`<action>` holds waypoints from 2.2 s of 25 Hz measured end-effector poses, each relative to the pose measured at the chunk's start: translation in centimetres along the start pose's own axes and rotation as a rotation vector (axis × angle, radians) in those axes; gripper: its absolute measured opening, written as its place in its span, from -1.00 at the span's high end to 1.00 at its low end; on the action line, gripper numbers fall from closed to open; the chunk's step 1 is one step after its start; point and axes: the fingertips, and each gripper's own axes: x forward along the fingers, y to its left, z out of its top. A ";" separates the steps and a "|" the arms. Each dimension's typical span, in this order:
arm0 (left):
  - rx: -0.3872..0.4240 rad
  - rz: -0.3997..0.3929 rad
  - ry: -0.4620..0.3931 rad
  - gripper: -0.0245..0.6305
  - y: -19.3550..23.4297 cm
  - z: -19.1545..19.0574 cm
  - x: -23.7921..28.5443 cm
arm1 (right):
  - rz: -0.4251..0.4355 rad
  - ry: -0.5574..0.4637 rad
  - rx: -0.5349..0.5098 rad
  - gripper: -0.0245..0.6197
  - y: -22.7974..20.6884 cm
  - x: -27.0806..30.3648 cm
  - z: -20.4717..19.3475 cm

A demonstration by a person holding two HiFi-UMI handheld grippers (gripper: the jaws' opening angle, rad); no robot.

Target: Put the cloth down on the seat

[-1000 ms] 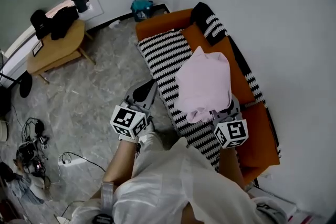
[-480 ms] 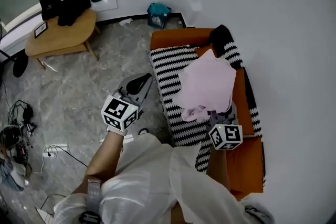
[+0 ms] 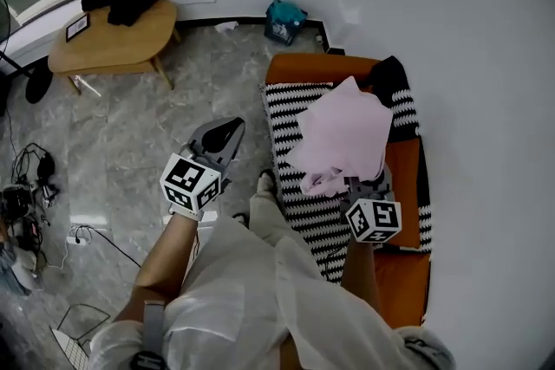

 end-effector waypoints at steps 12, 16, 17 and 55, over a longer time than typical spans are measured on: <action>0.040 -0.314 0.187 0.84 3.8 -1.4 15.0 | 0.064 0.124 0.008 0.35 -7.5 17.9 -3.9; -0.004 -0.318 0.217 0.84 5.8 -2.3 19.6 | 0.087 0.181 -0.008 0.35 -10.4 23.8 -5.9; -0.015 -0.307 0.214 0.84 6.4 -2.3 20.6 | 0.092 0.196 -0.015 0.35 -10.9 25.2 -6.5; -0.241 -0.085 0.312 0.84 14.1 -18.2 34.8 | 0.018 0.884 -0.039 0.34 -19.5 40.6 -45.5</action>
